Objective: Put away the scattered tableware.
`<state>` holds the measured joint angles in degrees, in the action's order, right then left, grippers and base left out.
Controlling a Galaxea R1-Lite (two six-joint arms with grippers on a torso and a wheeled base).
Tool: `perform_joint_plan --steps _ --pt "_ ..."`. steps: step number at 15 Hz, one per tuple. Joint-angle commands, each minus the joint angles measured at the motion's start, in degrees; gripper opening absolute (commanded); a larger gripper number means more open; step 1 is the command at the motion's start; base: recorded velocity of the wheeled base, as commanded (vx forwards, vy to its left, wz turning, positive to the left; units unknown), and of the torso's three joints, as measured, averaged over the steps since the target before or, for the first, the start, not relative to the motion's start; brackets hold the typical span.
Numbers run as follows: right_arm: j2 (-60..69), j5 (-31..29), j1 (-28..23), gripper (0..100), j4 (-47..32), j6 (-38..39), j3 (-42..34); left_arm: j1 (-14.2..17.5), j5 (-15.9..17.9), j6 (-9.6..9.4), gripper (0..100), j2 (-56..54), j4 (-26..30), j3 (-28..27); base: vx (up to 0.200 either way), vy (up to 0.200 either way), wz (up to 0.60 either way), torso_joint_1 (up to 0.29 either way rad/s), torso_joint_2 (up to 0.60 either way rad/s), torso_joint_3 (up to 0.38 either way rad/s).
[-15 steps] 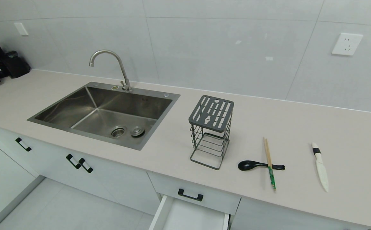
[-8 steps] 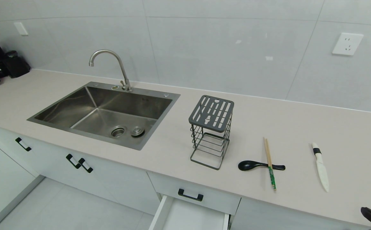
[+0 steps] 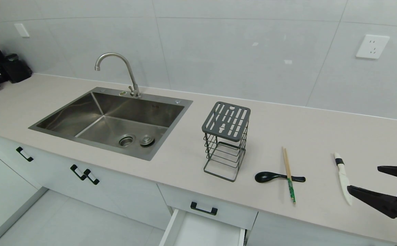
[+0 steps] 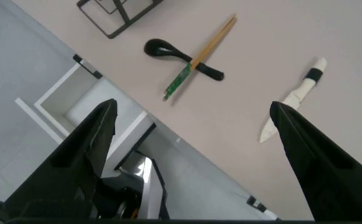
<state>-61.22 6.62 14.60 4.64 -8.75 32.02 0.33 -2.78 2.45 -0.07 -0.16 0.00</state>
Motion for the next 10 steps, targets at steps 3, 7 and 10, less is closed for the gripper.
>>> perform_joint_plan --steps 3,7,10 --pt "-12.96 -5.56 10.71 100 0.1 4.45 5.07 0.02 -0.03 0.01 100 0.07 -0.02 0.0 0.0 0.0 0.0 0.0 0.0 0.0" --pt "-28.43 -11.81 15.1 100 0.01 19.12 14.82 0.02 -0.03 0.01 100 0.07 -0.02 0.0 0.0 0.0 0.0 0.0 0.0 0.0" --pt "-33.35 -12.42 12.82 100 0.01 20.62 15.0 0.02 -0.03 0.01 100 0.07 -0.02 0.0 0.0 0.0 0.0 0.0 0.0 0.0"
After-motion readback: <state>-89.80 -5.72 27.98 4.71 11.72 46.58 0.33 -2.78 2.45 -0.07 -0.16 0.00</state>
